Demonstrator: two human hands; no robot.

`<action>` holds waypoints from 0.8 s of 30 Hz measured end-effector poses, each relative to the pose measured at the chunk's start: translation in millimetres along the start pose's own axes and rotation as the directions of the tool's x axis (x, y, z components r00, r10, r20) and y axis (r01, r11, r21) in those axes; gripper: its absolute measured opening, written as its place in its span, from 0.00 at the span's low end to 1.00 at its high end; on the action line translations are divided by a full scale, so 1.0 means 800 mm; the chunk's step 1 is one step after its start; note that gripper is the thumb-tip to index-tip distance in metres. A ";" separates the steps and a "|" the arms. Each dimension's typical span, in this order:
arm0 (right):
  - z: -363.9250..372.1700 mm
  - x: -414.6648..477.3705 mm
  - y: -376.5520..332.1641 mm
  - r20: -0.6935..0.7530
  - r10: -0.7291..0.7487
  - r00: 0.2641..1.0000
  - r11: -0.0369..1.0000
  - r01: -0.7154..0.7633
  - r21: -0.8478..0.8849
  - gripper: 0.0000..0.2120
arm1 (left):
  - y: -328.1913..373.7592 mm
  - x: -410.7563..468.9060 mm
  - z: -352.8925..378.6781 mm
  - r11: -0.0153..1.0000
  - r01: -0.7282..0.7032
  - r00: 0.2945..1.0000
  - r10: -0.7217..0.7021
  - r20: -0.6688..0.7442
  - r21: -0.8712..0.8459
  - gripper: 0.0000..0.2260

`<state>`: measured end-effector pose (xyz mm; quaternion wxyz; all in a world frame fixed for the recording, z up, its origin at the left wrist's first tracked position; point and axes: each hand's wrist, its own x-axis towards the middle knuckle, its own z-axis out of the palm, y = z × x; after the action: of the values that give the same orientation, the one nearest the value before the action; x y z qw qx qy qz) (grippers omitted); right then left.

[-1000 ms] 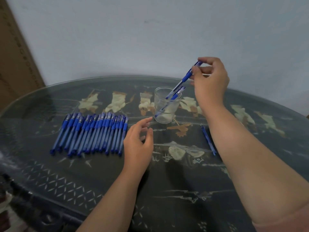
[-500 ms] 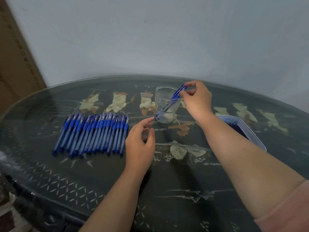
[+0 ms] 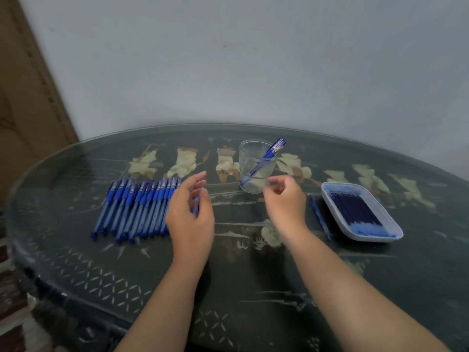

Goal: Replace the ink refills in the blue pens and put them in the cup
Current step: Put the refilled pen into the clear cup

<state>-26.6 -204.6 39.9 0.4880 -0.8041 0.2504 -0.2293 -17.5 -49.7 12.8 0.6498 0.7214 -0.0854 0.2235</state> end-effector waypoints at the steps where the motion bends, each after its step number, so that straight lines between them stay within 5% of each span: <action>1: 0.011 -0.006 0.000 0.065 0.016 0.998 0.999 -0.013 -0.049 0.08 | -0.002 0.006 -0.012 0.998 -0.034 0.999 0.036 -0.027 0.056 0.12; 9: 0.104 -0.033 -0.019 0.285 0.007 0.959 0.968 0.066 -0.244 0.14 | -0.038 0.029 -0.077 0.938 -0.036 0.985 0.091 -0.145 0.346 0.12; 24: 0.153 -0.033 -0.049 0.193 0.184 0.964 0.932 -0.109 -0.346 0.03 | -0.049 0.030 -0.080 0.929 -0.037 0.994 0.070 -0.078 0.368 0.13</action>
<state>35.3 -90.8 20.8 0.3864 -0.8742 0.2888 -0.0550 6.5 22.2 -8.3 0.5007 0.8166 -0.0324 0.2854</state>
